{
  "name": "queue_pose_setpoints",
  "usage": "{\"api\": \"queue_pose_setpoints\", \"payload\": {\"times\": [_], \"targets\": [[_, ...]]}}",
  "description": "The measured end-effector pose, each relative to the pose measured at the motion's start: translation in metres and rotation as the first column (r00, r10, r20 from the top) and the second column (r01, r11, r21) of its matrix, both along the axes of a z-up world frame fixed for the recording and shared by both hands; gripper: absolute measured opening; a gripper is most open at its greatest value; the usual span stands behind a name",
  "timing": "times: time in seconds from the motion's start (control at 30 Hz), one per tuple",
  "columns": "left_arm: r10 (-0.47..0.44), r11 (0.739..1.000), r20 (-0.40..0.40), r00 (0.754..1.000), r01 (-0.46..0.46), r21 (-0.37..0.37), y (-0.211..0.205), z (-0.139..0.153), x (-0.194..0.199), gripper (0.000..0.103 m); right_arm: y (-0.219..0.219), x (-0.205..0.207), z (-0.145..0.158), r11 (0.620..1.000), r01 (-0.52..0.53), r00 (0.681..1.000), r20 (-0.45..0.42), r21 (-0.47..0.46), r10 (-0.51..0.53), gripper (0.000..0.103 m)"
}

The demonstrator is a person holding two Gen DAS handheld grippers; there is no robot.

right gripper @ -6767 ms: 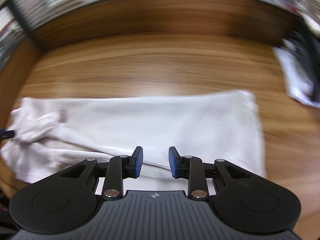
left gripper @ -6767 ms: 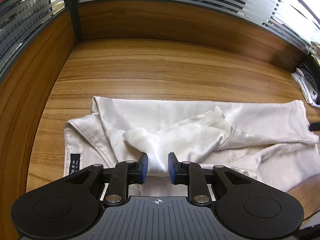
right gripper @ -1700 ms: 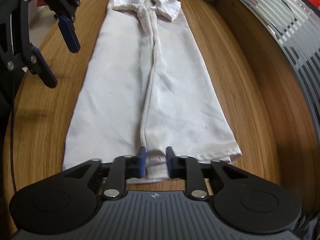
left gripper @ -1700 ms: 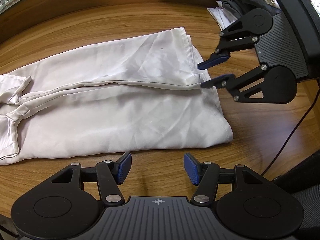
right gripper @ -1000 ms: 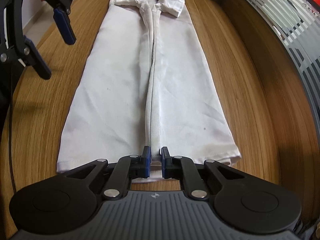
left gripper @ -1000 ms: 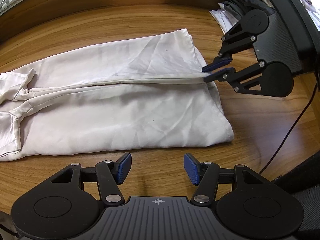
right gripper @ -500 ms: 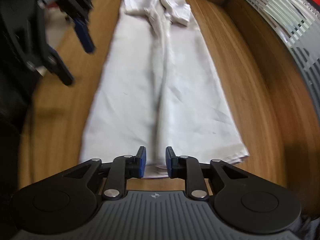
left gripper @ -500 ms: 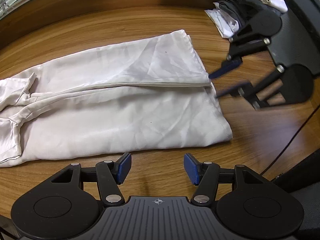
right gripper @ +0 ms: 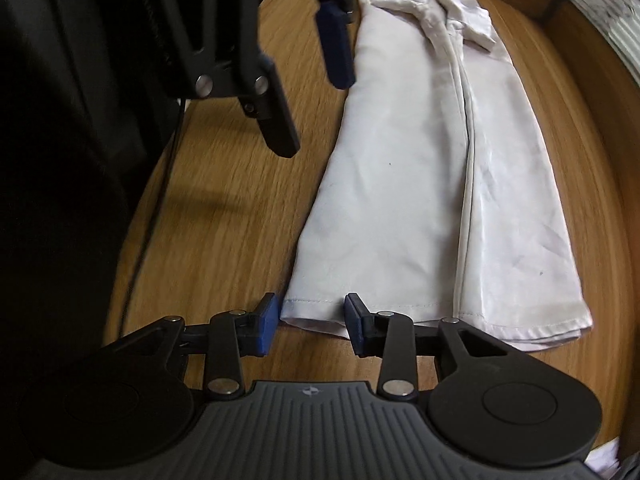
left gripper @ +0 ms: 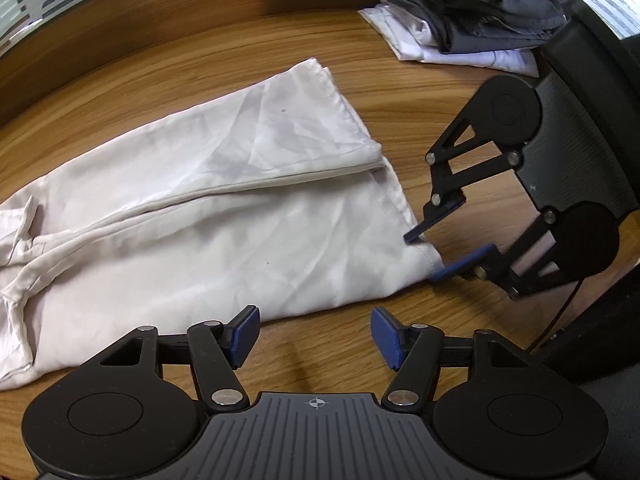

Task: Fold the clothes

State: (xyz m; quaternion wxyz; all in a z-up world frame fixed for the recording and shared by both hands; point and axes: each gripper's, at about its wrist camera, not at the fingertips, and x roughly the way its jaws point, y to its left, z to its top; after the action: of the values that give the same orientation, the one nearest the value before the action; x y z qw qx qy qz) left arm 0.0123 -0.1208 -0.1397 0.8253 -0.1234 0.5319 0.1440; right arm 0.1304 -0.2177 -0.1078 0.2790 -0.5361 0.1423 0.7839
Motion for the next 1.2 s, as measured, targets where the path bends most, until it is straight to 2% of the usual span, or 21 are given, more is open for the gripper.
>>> {"api": "queue_pose_setpoints", "payload": {"times": [0.03,0.13,0.27,0.47,0.57,0.6,0.67,0.73,0.8,0.9,1.13,1.2], "targets": [[-0.014,1.0,0.005,1.0,0.014,0.0,-0.001,0.0,0.002,0.066,0.001,0.001,0.003,1.0,0.006,1.0,-0.005,0.007,-0.006,0.015],[-0.077,0.997,0.017,0.997,0.076,0.012,-0.006,-0.001,0.011,0.066,0.005,0.004,0.01,0.999,0.023,1.0,-0.019,0.029,-0.023,0.008],[-0.163,0.985,0.025,0.986,0.161,0.059,-0.013,-0.003,0.029,0.066,0.011,0.008,0.021,0.997,0.047,0.998,-0.039,0.057,-0.045,0.007],[-0.216,0.969,0.051,0.975,0.208,0.133,-0.016,-0.002,0.056,0.066,0.024,0.021,0.035,0.988,0.147,0.983,-0.119,0.037,-0.142,0.007],[-0.234,0.963,0.07,0.97,0.221,0.156,-0.022,-0.002,0.064,0.052,0.027,0.031,0.037,0.979,0.205,0.965,-0.168,0.003,-0.202,0.007],[-0.24,0.961,0.077,0.968,0.225,0.162,-0.024,-0.002,0.066,0.042,0.028,0.035,0.038,0.975,0.224,0.958,-0.183,-0.008,-0.221,0.007],[-0.25,0.957,0.09,0.964,0.232,0.174,-0.028,-0.002,0.07,0.029,0.03,0.041,0.039,0.965,0.26,0.941,-0.214,-0.033,-0.261,0.007],[-0.252,0.956,0.097,0.963,0.232,0.182,-0.029,-0.001,0.072,0.022,0.032,0.048,0.041,0.954,0.295,0.922,-0.243,-0.058,-0.3,0.007],[-0.243,0.959,0.109,0.964,0.222,0.178,-0.026,0.0,0.072,0.014,0.031,0.053,0.039,0.954,0.295,0.926,-0.232,-0.049,-0.298,0.007],[-0.212,0.967,0.126,0.969,0.189,0.172,-0.02,0.003,0.071,0.007,0.03,0.059,0.036,0.956,0.292,0.932,-0.214,-0.033,-0.292,0.012],[-0.131,0.983,0.157,0.979,0.108,0.147,-0.01,0.013,0.064,0.006,0.027,0.074,0.029,0.959,0.283,0.945,-0.169,0.005,-0.278,0.052],[-0.115,0.985,0.166,0.979,0.091,0.145,-0.007,0.018,0.063,0.006,0.026,0.078,0.027,0.96,0.28,0.949,-0.156,0.016,-0.275,0.056]]}}
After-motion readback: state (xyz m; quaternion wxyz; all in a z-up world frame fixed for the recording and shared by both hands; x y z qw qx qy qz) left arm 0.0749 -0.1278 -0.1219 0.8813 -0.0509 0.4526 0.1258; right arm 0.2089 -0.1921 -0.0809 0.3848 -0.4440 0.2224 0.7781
